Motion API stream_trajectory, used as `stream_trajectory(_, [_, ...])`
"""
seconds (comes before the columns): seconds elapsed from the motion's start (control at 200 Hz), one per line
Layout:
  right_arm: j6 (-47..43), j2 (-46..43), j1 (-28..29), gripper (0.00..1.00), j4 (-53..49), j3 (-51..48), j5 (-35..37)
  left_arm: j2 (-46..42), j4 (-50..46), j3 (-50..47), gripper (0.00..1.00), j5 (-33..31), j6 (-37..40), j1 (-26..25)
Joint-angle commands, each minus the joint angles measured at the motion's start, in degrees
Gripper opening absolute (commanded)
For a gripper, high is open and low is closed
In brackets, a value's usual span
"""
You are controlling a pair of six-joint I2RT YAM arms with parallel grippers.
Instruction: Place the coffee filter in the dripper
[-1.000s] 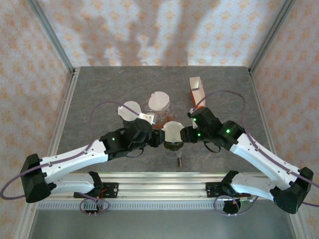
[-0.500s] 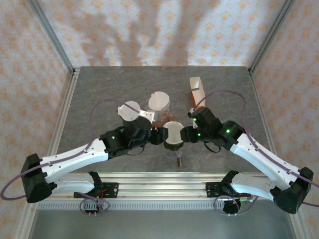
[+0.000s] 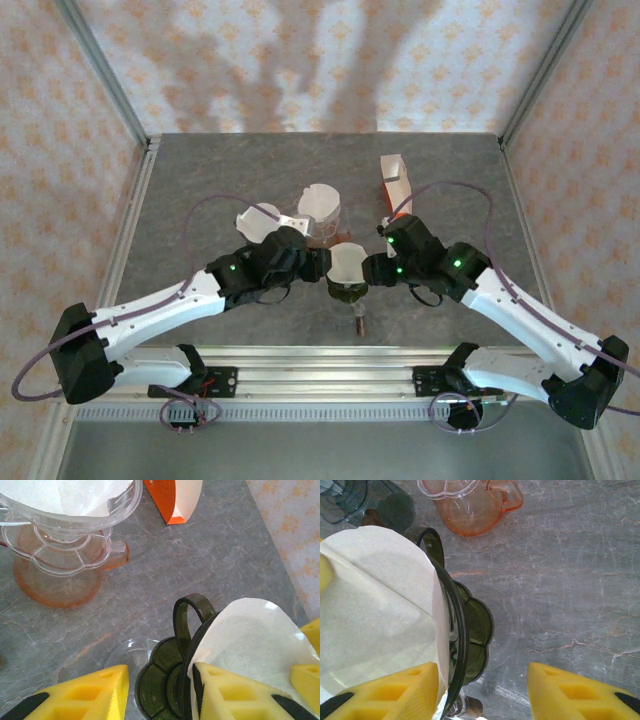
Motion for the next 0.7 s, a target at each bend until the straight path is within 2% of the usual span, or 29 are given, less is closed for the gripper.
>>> stream_trajectory(0.0, [0.63, -0.02, -0.13, 0.5, -0.62, 0.09, 1.34, -0.98, -0.64, 0.63, 0.43, 0.76, 0.28, 0.49])
stream_trajectory(0.105, [0.63, -0.01, -0.13, 0.5, -0.71, 0.1, 1.33, -2.45, -0.19, -0.02, 0.47, 1.6, -0.55, 0.43])
stream_trajectory(0.235, [0.71, 0.06, -0.14, 0.5, -0.67, 0.19, 1.34, -4.47, -0.1, -0.87, 0.48, 2.48, -1.43, 0.25])
stream_trajectory(0.385, [0.81, 0.15, -0.13, 0.5, -0.32, -0.11, 1.67, -4.65, -1.5, -1.17, 0.51, 0.7, -1.27, -2.45])
stream_trajectory(0.691, [1.02, 0.24, -0.13, 0.5, 0.12, -0.48, 1.92, -5.34, -0.56, -4.49, 0.47, -0.55, -3.59, -4.51])
